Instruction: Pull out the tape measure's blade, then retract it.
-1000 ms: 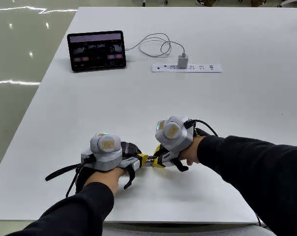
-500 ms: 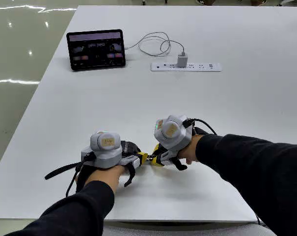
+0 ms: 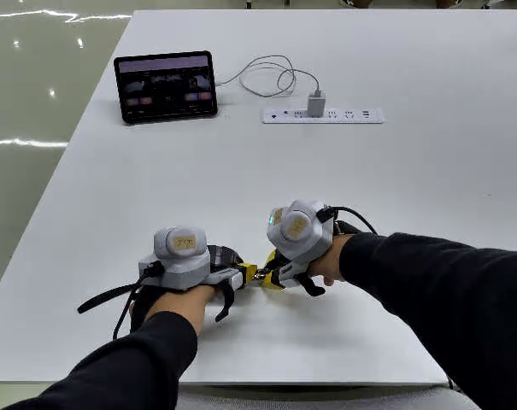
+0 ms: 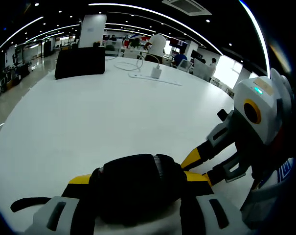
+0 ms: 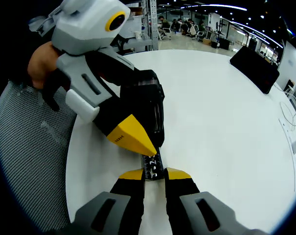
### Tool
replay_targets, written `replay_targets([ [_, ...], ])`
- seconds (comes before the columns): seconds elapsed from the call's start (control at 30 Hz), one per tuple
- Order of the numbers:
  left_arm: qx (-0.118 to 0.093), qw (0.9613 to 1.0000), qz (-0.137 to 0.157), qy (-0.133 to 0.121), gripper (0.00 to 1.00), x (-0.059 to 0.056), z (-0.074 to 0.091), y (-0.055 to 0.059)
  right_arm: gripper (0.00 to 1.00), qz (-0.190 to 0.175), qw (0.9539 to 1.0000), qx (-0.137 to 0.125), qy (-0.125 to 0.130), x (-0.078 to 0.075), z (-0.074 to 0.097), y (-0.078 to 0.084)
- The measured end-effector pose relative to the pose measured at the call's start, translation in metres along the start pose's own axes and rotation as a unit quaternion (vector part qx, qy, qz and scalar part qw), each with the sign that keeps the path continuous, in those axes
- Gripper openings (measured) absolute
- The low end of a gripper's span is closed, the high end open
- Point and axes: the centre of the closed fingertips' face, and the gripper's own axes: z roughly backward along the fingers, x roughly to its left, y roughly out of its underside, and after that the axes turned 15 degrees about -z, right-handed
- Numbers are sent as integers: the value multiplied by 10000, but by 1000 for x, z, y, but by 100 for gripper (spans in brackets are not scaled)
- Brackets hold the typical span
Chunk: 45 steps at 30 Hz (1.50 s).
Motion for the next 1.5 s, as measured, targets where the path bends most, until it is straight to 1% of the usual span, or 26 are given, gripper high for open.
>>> replay_targets([
  [0.2,-20,10000,-1,14,66,1,0,0,11,69,10000,8,-26,1,0,0],
  [0.37,-50,9999,103,87,65,2,0,-1,11,21,10000,-15,-30,0,0,-1],
  [0.67,-43,9997,99,203,65,1,0,0,11,19,10000,-49,-43,2,-4,-4],
  [1.13,-42,9997,122,205,65,1,1,0,11,21,9999,-84,-84,5,-7,-9],
  [1.3,-38,9997,144,203,65,1,1,0,11,122,9998,-84,-115,7,-9,-12],
  [1.5,-37,9996,153,213,65,1,1,0,11,151,9997,-125,-176,9,-11,-15],
])
